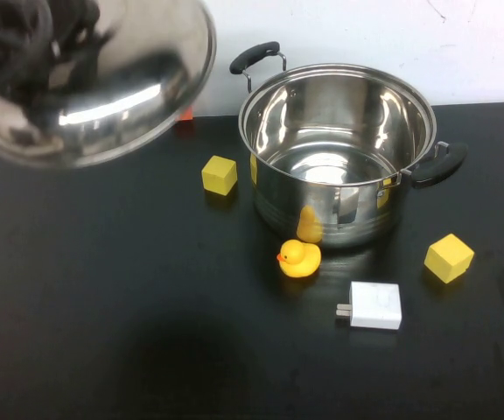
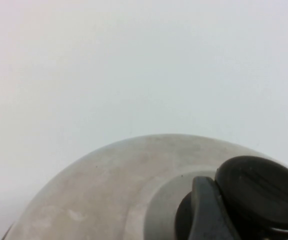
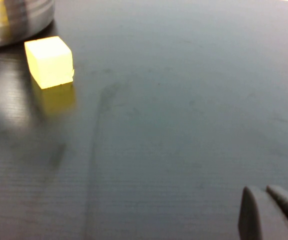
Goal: Cover the pot
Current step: Place the pot lid on the pot
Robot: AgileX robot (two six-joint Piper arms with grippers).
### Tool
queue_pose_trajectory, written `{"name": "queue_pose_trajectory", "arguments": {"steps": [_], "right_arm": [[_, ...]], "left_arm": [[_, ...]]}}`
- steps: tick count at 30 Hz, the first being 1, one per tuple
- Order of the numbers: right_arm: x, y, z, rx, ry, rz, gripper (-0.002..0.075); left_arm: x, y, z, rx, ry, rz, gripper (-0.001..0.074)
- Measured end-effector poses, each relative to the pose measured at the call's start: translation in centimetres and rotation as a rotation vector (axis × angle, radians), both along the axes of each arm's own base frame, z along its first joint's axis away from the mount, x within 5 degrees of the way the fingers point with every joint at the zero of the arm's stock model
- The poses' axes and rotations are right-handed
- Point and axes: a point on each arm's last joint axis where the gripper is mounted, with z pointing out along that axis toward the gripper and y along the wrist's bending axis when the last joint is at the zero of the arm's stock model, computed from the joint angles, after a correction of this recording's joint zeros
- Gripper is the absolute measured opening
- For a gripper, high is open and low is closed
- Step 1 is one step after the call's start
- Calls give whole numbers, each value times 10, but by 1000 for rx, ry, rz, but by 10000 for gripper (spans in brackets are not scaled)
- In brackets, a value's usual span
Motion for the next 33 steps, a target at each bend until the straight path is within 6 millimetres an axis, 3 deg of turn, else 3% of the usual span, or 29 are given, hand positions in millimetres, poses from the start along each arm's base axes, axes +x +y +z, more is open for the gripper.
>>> {"name": "queue_pose_trajectory", "arguments": {"steps": [7,11,14,17,25,29,33], "right_arm": [[0,0,0,0,0,0,-2],[0,0,0,0,0,0,-2],[0,0,0,0,0,0,-2],[0,0,0,0,0,0,-2],[0,0,0,0,0,0,-2],[0,0,0,0,0,0,-2],[0,0,0,0,0,0,-2]], "left_arm": [[26,-6,21,-61,35,-76,335],[46,-22,22,-55,78,-147,335],[60,-49,20,-9,94,-192,335],[70,-90,14,71,93,-248,335],[100,-177,-20,165,117,-277,335],[111,-203,-32,233,91,-308,335],[125,-215,-42,228,103,-313,335]]}}
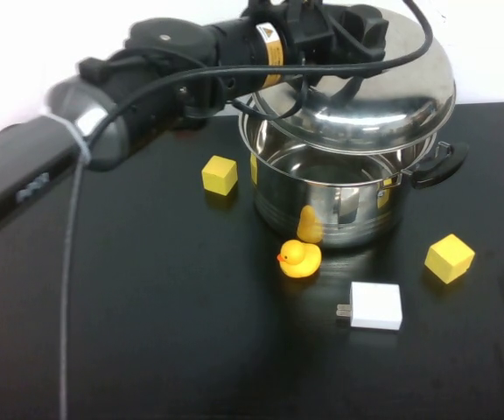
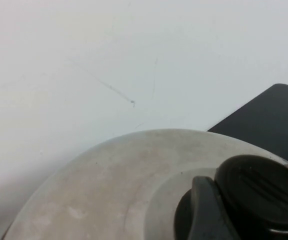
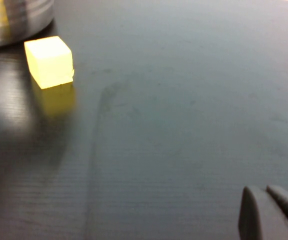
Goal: Cover the pot
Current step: Place the pot lid on the pot
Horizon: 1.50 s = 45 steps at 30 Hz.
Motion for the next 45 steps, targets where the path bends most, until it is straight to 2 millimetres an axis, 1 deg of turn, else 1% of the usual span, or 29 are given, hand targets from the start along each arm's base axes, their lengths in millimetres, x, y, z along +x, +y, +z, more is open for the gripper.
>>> {"name": "queue_pose_trajectory", "arguments": {"steps": [3,6,8,10,20,29,35,37,45], "right_arm": [[0,0,0,0,0,0,-2],[0,0,0,0,0,0,-2],[0,0,0,0,0,0,-2],[0,0,0,0,0,0,-2],[0,0,0,0,0,0,-2],[0,0,0,0,0,0,-2],[0,0,0,0,0,0,-2],[0,0,0,0,0,0,-2],[0,0,0,0,0,0,-2]], "left_arm": [[11,-6,-10,-1,14,8,335],[18,-10,-25,28,27,10,335],[21,-11,-32,48,34,8,335],[21,-11,-35,56,38,8,335],[24,-9,-35,38,56,47,335],[29,-1,-35,8,89,76,335],[26,-1,-49,8,148,74,335],[24,0,-50,11,156,75,335],[20,3,-44,5,153,75,335]]}}
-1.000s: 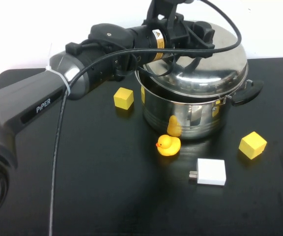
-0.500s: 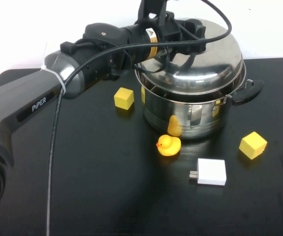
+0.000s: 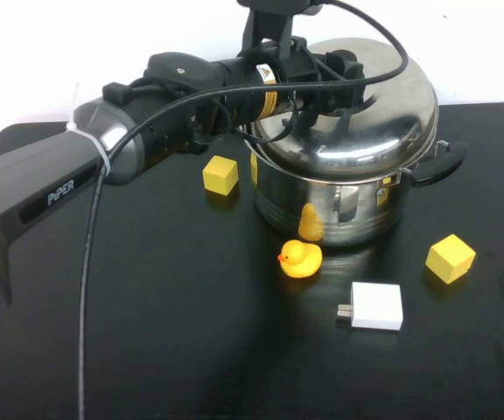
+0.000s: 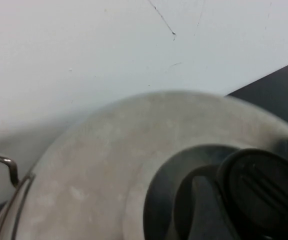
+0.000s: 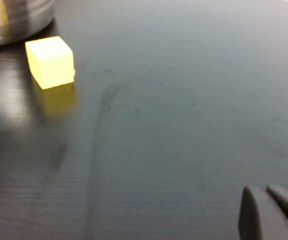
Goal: Cover the pot
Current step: Place the pot lid on the pot
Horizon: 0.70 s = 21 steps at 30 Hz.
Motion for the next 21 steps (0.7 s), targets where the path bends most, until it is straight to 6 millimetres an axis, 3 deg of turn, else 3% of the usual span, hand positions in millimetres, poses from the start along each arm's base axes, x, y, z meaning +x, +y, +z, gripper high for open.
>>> {"name": "queue_pose_trajectory", "arguments": {"steps": [8,21], "right_arm": [[0,0,0,0,0,0,-2],[0,0,0,2,0,-1,-2]], "left_arm": [[-8,7,22,-14,-46,14,335],[-3,3,6,5,-16,-3,335]]}}
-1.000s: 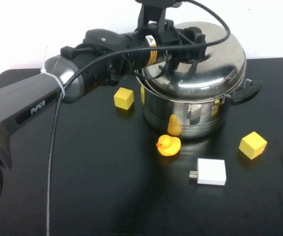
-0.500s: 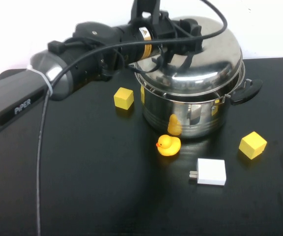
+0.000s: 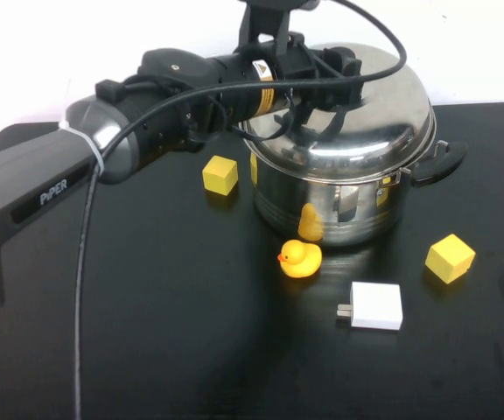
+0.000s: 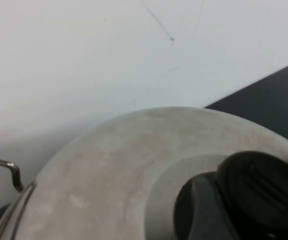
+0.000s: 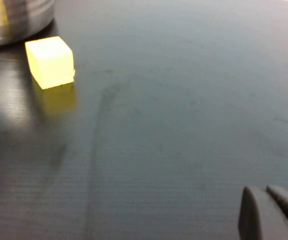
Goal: Cover the pot
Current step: Place the pot lid on the pot
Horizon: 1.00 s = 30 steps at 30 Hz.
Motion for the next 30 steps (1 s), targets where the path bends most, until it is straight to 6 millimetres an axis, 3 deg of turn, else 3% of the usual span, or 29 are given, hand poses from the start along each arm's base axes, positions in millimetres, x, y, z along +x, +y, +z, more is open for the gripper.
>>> {"name": "queue_pose_trajectory", "arguments": {"steps": [25,30], "right_arm": [[0,0,0,0,0,0,-2],[0,0,0,0,0,0,-2]], "left_arm": [[5,-5,-16,38,-3,-33,337],[5,-5,-15,52,-15,-38,442]]}}
